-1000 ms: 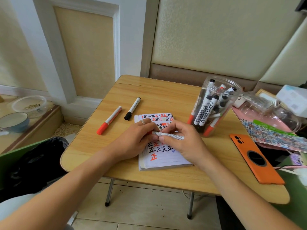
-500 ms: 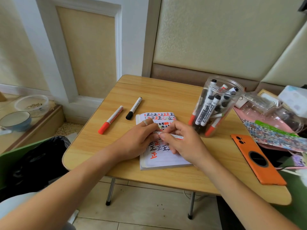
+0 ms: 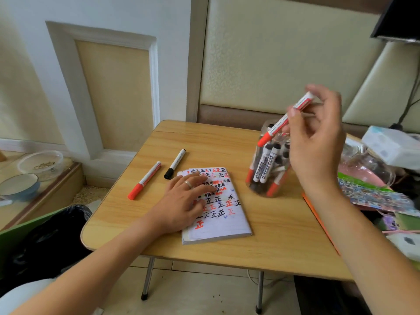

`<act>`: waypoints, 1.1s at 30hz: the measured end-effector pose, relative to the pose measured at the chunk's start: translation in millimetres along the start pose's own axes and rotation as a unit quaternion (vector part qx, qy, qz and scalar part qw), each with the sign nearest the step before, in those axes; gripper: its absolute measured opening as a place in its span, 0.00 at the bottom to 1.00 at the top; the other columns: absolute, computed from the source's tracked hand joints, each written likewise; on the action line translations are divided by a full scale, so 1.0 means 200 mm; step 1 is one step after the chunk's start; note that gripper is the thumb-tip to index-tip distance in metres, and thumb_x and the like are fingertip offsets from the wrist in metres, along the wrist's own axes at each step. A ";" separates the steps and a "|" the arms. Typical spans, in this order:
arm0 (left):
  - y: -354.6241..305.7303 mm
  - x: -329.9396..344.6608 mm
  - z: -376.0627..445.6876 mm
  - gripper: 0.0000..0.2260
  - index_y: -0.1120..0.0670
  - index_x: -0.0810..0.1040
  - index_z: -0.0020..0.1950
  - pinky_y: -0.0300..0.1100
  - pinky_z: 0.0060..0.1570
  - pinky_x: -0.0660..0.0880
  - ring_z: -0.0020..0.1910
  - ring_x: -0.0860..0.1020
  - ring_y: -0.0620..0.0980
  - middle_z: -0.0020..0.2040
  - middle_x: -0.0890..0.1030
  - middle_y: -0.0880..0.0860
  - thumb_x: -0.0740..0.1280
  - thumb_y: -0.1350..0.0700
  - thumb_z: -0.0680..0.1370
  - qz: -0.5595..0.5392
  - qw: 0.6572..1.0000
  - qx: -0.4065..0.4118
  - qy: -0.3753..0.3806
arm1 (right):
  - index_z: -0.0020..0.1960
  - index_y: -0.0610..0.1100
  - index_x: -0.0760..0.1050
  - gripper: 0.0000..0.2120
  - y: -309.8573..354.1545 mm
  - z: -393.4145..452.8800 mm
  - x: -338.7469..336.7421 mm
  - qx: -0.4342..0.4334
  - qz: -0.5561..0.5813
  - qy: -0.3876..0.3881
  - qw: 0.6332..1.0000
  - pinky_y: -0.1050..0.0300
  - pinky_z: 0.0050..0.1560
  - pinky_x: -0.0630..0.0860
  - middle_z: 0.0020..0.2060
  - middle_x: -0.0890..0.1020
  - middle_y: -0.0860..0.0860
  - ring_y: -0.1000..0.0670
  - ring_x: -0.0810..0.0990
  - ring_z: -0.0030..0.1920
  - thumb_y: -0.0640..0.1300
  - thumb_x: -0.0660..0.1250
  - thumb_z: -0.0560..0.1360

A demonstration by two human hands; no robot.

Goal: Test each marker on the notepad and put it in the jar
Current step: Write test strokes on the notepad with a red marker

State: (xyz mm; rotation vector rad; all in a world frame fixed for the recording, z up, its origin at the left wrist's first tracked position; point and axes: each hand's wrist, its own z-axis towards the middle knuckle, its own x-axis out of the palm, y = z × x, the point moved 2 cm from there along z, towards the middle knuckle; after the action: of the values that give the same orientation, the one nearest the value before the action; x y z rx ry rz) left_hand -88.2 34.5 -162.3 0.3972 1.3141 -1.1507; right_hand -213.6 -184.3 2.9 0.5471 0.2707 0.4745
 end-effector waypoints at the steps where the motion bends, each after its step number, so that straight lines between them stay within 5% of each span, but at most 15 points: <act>1: 0.00 0.00 0.00 0.24 0.37 0.69 0.74 0.48 0.77 0.45 0.79 0.54 0.42 0.78 0.64 0.42 0.50 0.40 0.79 0.003 1.000 -0.006 0.005 | 0.69 0.46 0.71 0.17 0.01 0.05 -0.02 -0.020 -0.025 -0.024 0.999 0.43 0.46 0.81 0.47 0.82 0.52 0.50 0.85 0.43 0.42 0.66 0.81; 9: 0.00 0.01 0.01 0.24 0.35 0.68 0.73 0.43 0.74 0.46 0.77 0.59 0.42 0.78 0.64 0.41 0.49 0.39 0.78 0.016 0.999 -0.017 0.025 | 0.62 0.45 0.75 0.12 -0.07 0.24 -0.06 -0.049 -0.128 -0.025 0.990 0.50 0.47 0.81 0.46 0.82 0.53 0.51 0.83 0.42 0.40 0.66 0.79; 14: -0.01 0.00 0.01 0.23 0.35 0.68 0.73 0.43 0.74 0.47 0.77 0.59 0.42 0.78 0.64 0.41 0.50 0.40 0.79 0.019 0.999 -0.020 0.033 | 0.59 0.46 0.76 0.10 -0.17 0.22 0.01 0.015 -0.228 0.129 0.965 0.50 0.48 0.81 0.46 0.85 0.49 0.44 0.84 0.46 0.42 0.70 0.79; 19: -0.01 0.00 0.01 0.25 0.34 0.67 0.73 0.47 0.76 0.48 0.78 0.58 0.43 0.78 0.63 0.40 0.47 0.37 0.77 0.016 0.999 -0.024 0.041 | 0.59 0.46 0.83 0.10 -0.18 0.22 0.04 0.078 -0.289 0.208 0.931 0.58 0.51 0.66 0.55 0.85 0.47 0.47 0.76 0.59 0.44 0.66 0.82; 23: -0.01 0.00 0.01 0.24 0.35 0.68 0.73 0.43 0.75 0.47 0.77 0.59 0.43 0.77 0.63 0.40 0.49 0.39 0.78 0.015 0.999 -0.018 0.035 | 0.54 0.47 0.87 0.08 -0.18 0.29 0.04 0.120 -0.314 0.284 0.898 0.54 0.54 0.70 0.52 0.86 0.47 0.45 0.76 0.61 0.46 0.69 0.80; 26: 0.00 0.00 0.01 0.21 0.35 0.67 0.73 0.42 0.74 0.46 0.77 0.59 0.43 0.77 0.63 0.40 0.51 0.41 0.80 0.017 0.999 -0.015 0.032 | 0.47 0.43 0.87 0.14 -0.19 0.31 0.05 0.124 -0.349 0.358 0.857 0.52 0.48 0.76 0.43 0.87 0.47 0.44 0.82 0.50 0.48 0.67 0.82; 29: 0.00 0.00 0.01 0.19 0.34 0.66 0.73 0.42 0.74 0.46 0.77 0.58 0.42 0.78 0.63 0.40 0.53 0.43 0.82 0.019 0.999 -0.011 0.035 | 0.39 0.38 0.78 0.22 -0.20 0.32 0.05 0.155 -0.342 0.407 0.833 0.53 0.37 0.71 0.34 0.83 0.47 0.44 0.79 0.37 0.52 0.62 0.84; 33: 0.00 0.00 0.01 0.19 0.34 0.65 0.74 0.42 0.74 0.45 0.78 0.57 0.42 0.78 0.62 0.40 0.54 0.44 0.83 0.021 0.999 -0.006 0.034 | 0.55 0.43 0.83 0.31 -0.18 0.31 0.09 0.187 -0.346 0.451 0.801 0.50 0.52 0.74 0.51 0.85 0.41 0.44 0.81 0.50 0.65 0.50 0.84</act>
State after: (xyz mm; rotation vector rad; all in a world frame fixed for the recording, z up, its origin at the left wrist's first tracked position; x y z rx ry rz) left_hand -86.9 33.1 -161.8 0.4568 1.3652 -1.1020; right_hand -162.6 -228.5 31.9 0.5248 1.4617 -0.0864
